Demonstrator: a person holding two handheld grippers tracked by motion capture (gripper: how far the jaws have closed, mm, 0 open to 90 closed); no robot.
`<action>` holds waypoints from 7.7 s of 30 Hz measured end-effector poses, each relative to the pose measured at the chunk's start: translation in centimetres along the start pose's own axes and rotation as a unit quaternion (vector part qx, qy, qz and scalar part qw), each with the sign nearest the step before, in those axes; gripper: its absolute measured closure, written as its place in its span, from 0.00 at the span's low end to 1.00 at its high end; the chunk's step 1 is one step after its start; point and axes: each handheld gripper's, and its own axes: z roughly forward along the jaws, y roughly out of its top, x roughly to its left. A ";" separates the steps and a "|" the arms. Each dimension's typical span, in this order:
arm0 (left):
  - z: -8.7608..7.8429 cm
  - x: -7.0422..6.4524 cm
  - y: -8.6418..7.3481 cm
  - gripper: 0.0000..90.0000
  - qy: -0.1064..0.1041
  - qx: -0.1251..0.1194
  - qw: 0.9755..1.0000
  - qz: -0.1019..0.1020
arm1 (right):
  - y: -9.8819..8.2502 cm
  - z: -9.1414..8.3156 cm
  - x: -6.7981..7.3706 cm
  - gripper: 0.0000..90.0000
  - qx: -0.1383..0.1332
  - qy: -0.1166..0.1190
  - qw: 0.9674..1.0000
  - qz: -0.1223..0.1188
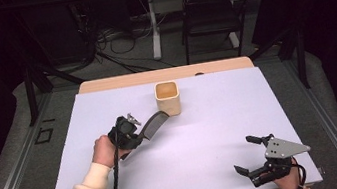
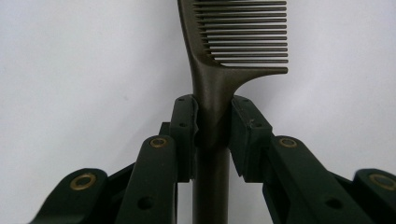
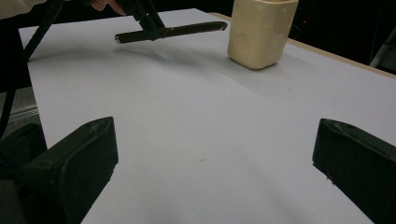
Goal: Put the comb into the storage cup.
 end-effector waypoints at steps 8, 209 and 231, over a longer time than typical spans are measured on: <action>-0.1 -0.1 -0.7 0.80 0.002 -0.028 1.000 -0.008 | 0.0 0.0 0.0 0.00 0.000 0.000 1.000 -0.001; -4.8 3.4 11.1 0.80 0.062 -0.342 0.934 -0.078 | -0.2 0.1 -0.3 0.00 0.012 0.008 1.000 0.009; -4.9 3.0 13.0 0.80 0.074 -0.367 0.924 -0.078 | -0.2 0.1 -0.2 0.00 0.013 0.010 1.000 0.011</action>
